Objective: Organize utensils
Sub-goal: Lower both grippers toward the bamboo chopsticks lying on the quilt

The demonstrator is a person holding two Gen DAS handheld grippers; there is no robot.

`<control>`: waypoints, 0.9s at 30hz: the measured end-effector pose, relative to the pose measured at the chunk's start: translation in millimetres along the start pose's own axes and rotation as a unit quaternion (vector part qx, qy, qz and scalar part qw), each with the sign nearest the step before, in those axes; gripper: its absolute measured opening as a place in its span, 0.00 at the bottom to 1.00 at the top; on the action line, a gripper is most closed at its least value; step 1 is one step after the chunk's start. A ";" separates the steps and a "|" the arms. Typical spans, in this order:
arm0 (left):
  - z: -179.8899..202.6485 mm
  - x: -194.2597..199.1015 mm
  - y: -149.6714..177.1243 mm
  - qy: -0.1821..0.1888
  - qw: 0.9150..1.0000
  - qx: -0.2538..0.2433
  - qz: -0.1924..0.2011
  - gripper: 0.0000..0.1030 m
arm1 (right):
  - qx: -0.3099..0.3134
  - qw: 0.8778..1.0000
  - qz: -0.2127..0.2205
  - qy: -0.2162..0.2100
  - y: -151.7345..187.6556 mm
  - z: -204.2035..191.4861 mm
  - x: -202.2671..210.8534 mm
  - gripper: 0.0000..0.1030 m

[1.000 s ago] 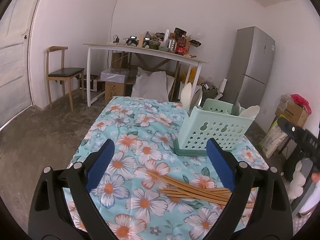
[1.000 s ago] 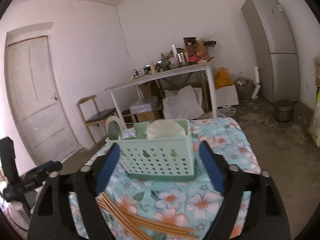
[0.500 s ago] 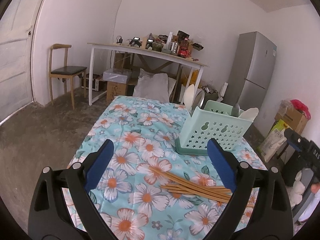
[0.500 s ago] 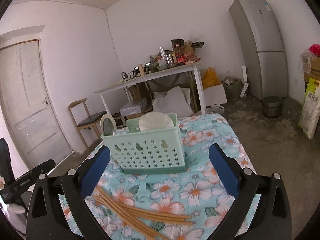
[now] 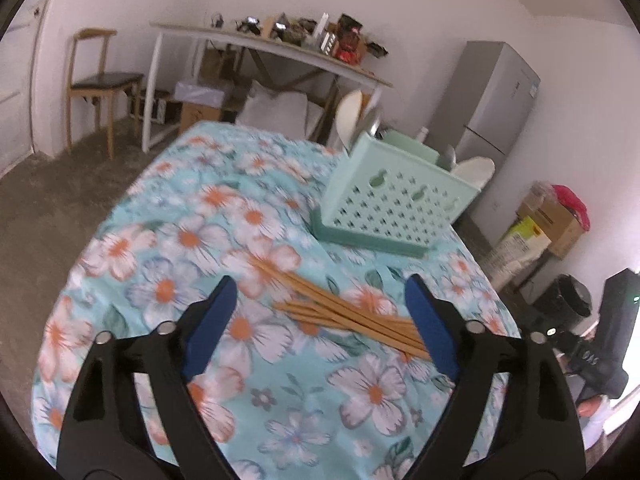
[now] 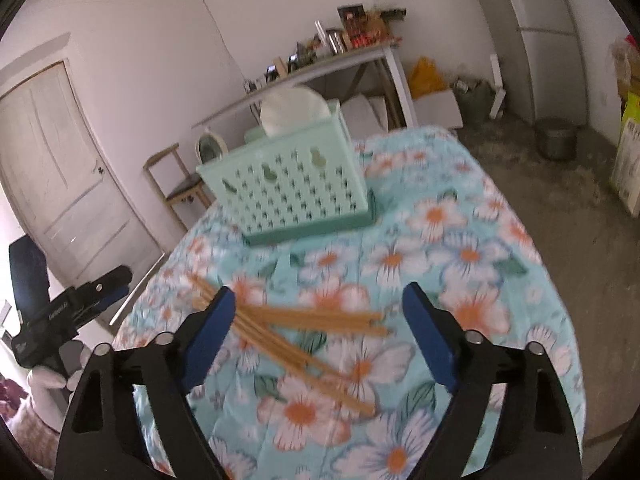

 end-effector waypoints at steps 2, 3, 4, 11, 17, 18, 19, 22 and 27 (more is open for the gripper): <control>3.2 -7.5 3.3 0.022 1.000 0.005 -0.017 0.68 | -0.001 1.000 -0.005 -0.001 2.2 1.2 -2.9 0.71; 4.3 -10.3 4.8 0.028 0.999 0.006 -0.023 0.65 | -0.003 1.000 -0.007 -0.003 2.2 2.0 -3.9 0.71; 6.1 -14.2 7.0 0.037 0.999 0.009 -0.031 0.61 | -0.006 1.000 -0.006 -0.005 1.7 2.9 -4.2 0.70; 14.9 -47.3 21.4 0.086 0.991 0.048 -0.095 0.37 | -0.012 1.000 -0.008 -0.009 -0.2 8.3 -6.2 0.69; 1.1 -81.7 25.7 0.133 0.972 0.135 -0.141 0.28 | -0.019 1.000 -0.011 -0.012 0.2 14.2 -10.2 0.69; -1.4 -85.6 26.7 0.137 0.968 0.147 -0.147 0.27 | -0.020 1.000 -0.012 -0.012 0.8 15.2 -10.4 0.69; -5.8 -92.1 28.7 0.144 0.963 0.168 -0.156 0.25 | -0.022 1.000 -0.012 -0.013 0.8 16.5 -10.9 0.69; -17.0 -103.9 34.1 0.164 0.947 0.221 -0.165 0.17 | -0.026 1.000 -0.012 -0.012 1.2 20.1 -11.5 0.69; -22.4 -109.2 35.7 0.179 0.937 0.256 -0.159 0.14 | -0.034 0.999 -0.015 -0.014 2.4 25.9 -13.3 0.69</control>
Point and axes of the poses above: each gripper's, at about its wrist camera, not at the fingertips, and x roughly against the way its jaws point, z to its right, y to its underside, the point moved 2 cm from there along -x, roughly the way its jaws point, and after that the axes turned 9 degrees about -z, right-handed, at the moved point
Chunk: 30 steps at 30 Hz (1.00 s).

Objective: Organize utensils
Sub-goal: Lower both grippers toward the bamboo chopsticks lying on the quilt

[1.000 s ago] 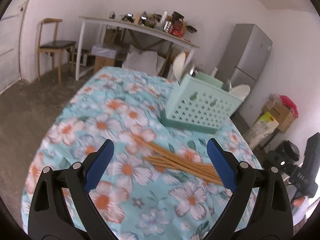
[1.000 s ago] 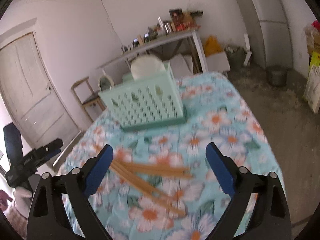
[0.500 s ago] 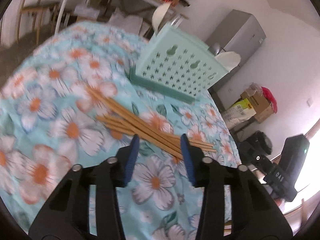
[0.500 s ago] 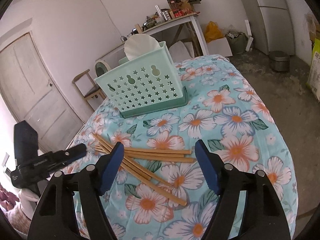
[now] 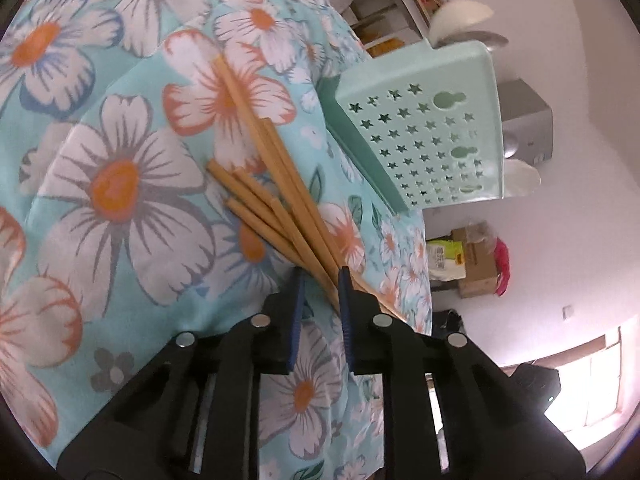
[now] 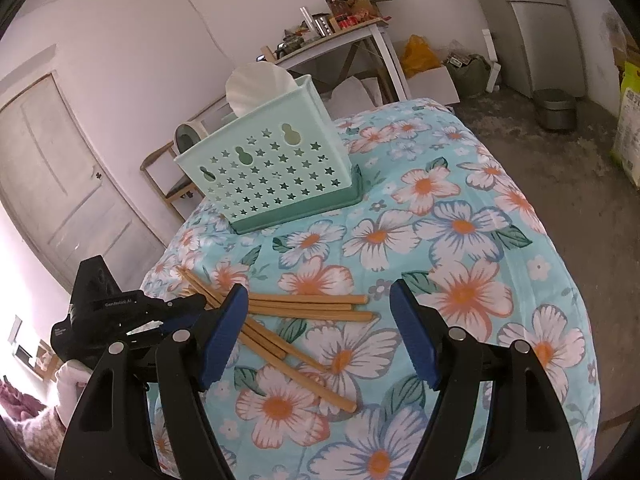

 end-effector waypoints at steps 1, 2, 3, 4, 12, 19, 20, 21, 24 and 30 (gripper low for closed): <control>-0.5 0.0 -0.4 0.001 1.000 0.001 0.001 0.12 | -0.001 1.000 0.000 -0.001 0.3 0.7 -0.2 0.69; 0.4 -0.2 0.3 0.001 1.000 -0.001 0.003 0.12 | -0.002 1.000 0.000 -0.001 0.5 1.0 -0.4 0.69; 0.8 0.2 0.6 0.000 1.000 -0.003 0.004 0.11 | -0.003 1.000 0.000 0.000 0.6 1.0 -0.3 0.69; 1.2 0.4 1.3 -0.001 1.000 -0.005 0.006 0.11 | -0.003 1.000 0.000 0.000 0.9 0.9 0.0 0.69; -7.3 26.6 5.2 -0.016 1.000 -0.004 0.004 0.11 | -0.005 1.000 0.005 0.005 0.6 2.3 4.4 0.69; -22.2 56.6 5.4 -0.034 0.999 0.020 0.008 0.11 | -0.004 1.000 0.004 0.003 1.6 -1.1 5.6 0.69; -24.7 58.4 5.0 -0.032 0.999 0.028 0.007 0.11 | -0.003 1.000 0.004 0.002 1.7 -2.0 5.3 0.69; -25.2 57.3 5.4 -0.028 0.999 0.036 0.005 0.14 | -0.002 1.000 0.003 0.002 1.7 -3.1 5.2 0.69; -29.6 54.2 4.9 -0.010 0.998 0.058 -0.011 0.24 | 0.000 1.000 0.002 0.004 1.8 -5.8 5.4 0.69; -25.4 45.7 3.8 -0.013 0.997 0.073 -0.016 0.31 | -0.005 1.000 0.005 0.005 2.8 -4.3 5.8 0.69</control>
Point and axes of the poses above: each gripper's, at about its wrist camera, not at the fingertips, and x roughly against the way its jaws point, z to its right, y to its underside, the point moved 2 cm from there along -x, roughly the way its jaws point, and after that the axes turned 9 degrees about -z, right-handed, at the moved point
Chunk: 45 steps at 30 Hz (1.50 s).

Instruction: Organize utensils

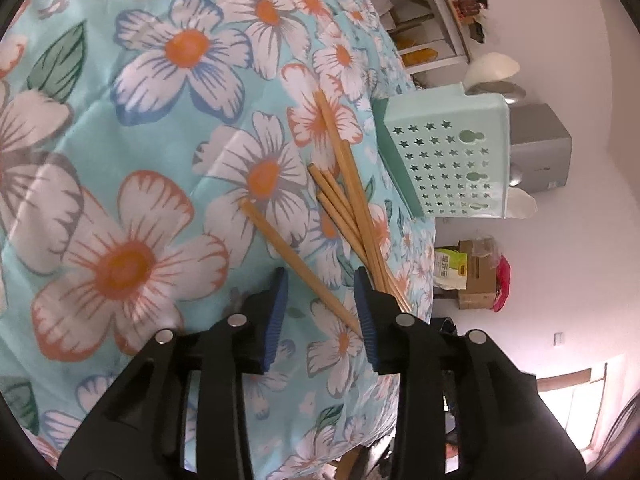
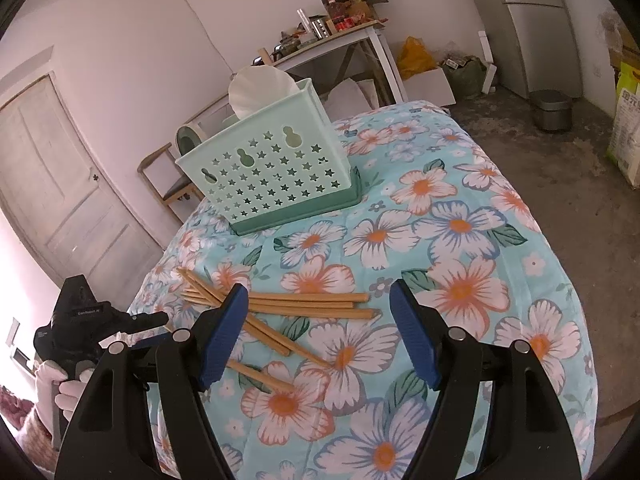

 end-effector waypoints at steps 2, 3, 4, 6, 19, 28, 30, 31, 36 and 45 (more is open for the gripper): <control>0.6 -3.3 -1.4 0.001 1.000 0.013 0.002 0.31 | -0.002 1.000 -0.002 0.000 0.5 0.8 -0.7 0.69; 2.0 -5.5 -1.5 0.000 1.000 0.016 0.004 0.31 | -0.002 1.000 -0.002 0.000 0.7 1.4 -0.3 0.69; 3.5 -7.2 -1.6 -0.003 1.000 0.017 0.007 0.31 | -0.002 1.000 -0.002 0.000 0.8 1.3 -0.3 0.69; 5.7 -8.8 -1.6 -0.010 1.000 0.017 0.015 0.31 | -0.002 1.000 -0.001 -0.001 0.9 1.3 -0.2 0.69; 1.0 -10.1 -4.7 -0.034 0.998 0.025 0.042 0.13 | -0.010 1.000 0.000 -0.003 3.3 6.0 2.2 0.69; 5.3 -4.2 -0.8 -0.049 0.997 -0.033 0.049 0.13 | -0.004 1.000 0.001 0.005 3.2 4.6 4.4 0.68; 9.1 -1.1 0.7 -0.064 0.995 -0.059 0.055 0.13 | -0.002 1.000 0.000 0.008 2.7 2.5 3.9 0.66; 11.0 1.2 1.7 -0.074 0.993 -0.074 0.061 0.14 | 0.000 1.000 0.000 0.009 2.4 1.4 4.1 0.66; 13.5 14.9 3.6 -0.107 0.981 -0.131 0.091 0.15 | 0.017 1.000 -0.005 0.011 1.0 -8.5 4.5 0.58; 3.4 30.7 4.0 -0.113 0.971 -0.169 0.129 0.16 | 0.094 0.995 -0.027 -0.012 -11.9 -47.7 -10.1 0.51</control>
Point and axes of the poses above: each gripper's, at about its wrist camera, not at the fingertips, and x roughly against the way its jaws point, z to its right, y to its underside, the point moved 2 cm from there along -x, roughly the way its jaws point, and after that the axes turned 9 degrees about -z, right-handed, at the moved point
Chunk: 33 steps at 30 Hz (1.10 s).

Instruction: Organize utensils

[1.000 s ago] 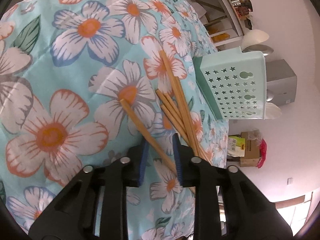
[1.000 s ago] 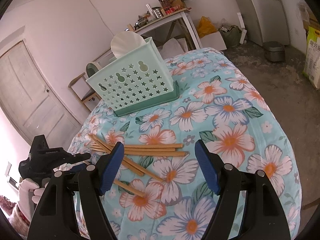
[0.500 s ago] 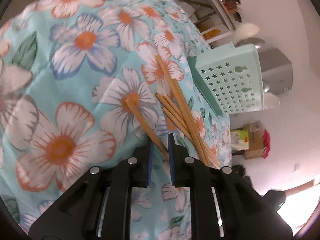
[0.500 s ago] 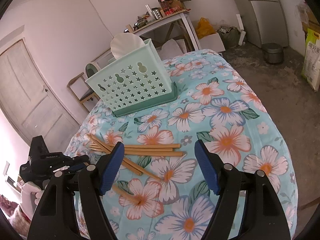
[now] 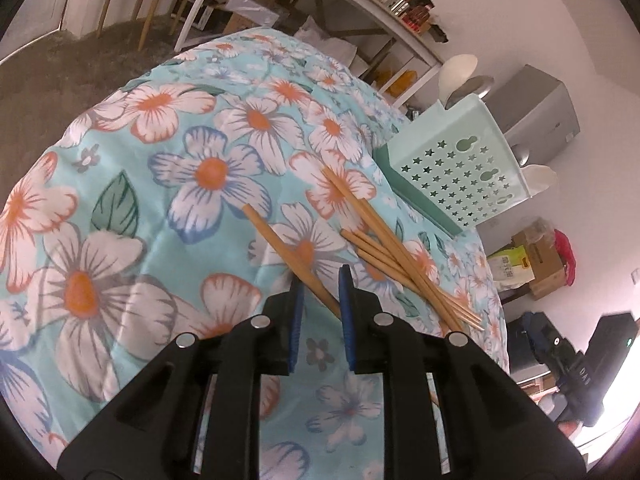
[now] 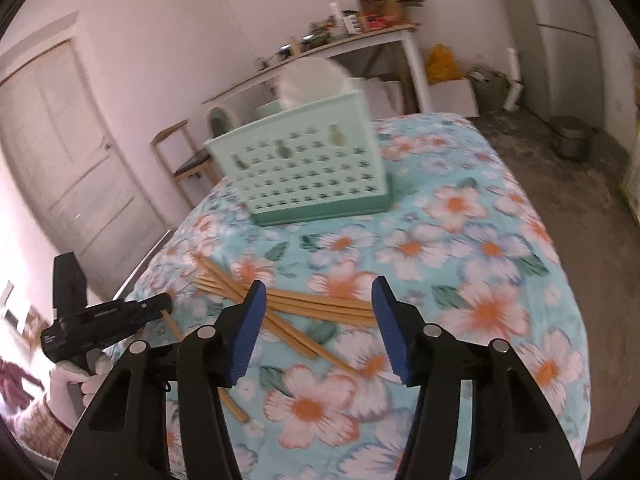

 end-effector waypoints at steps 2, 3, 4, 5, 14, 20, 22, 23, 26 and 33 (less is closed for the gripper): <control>-1.7 -0.4 2.1 0.005 1.000 -0.003 0.006 0.16 | 0.022 1.000 -0.013 -0.010 -5.5 -11.9 -8.7 0.49; -2.8 -1.0 2.9 0.008 1.000 -0.005 0.009 0.17 | 0.037 0.999 -0.023 -0.012 -9.0 -20.0 -15.7 0.48; -4.0 -1.5 3.5 0.012 1.000 -0.005 0.012 0.17 | 0.051 0.998 -0.032 -0.014 -12.0 -28.1 -22.5 0.46; -5.5 -1.7 4.0 0.018 1.000 -0.006 0.014 0.17 | 0.064 0.997 -0.040 -0.018 -14.3 -35.1 -28.5 0.44; -10.1 -1.8 8.6 0.042 0.998 -0.017 0.031 0.17 | 0.163 0.982 -0.090 -0.017 -34.9 -86.1 -86.6 0.32; -11.8 0.5 11.7 0.045 0.998 -0.021 0.040 0.17 | 0.221 0.965 -0.138 -0.007 -40.6 -101.3 -120.9 0.26; -13.4 1.8 13.0 0.047 0.998 -0.021 0.041 0.18 | 0.240 0.959 -0.148 -0.002 -42.4 -105.1 -127.4 0.23; -13.0 1.7 13.0 0.047 0.998 -0.021 0.041 0.18 | 0.245 0.958 -0.151 0.000 -43.5 -105.9 -130.0 0.22; -13.3 2.3 13.3 0.046 0.998 -0.022 0.042 0.18 | 0.259 0.952 -0.163 0.002 -45.9 -107.7 -136.4 0.20; -13.4 2.2 13.5 0.047 0.998 -0.021 0.042 0.18 | 0.285 0.941 -0.183 -0.004 -48.4 -116.9 -143.4 0.16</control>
Point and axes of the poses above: each gripper's, at about its wrist camera, not at the fingertips, and x roughly against the way its jaws point, z to its right, y to its underside, the point moved 2 cm from there along -x, roughly the way its jaws point, and after that the axes turned 9 degrees about -z, right-handed, at the moved point
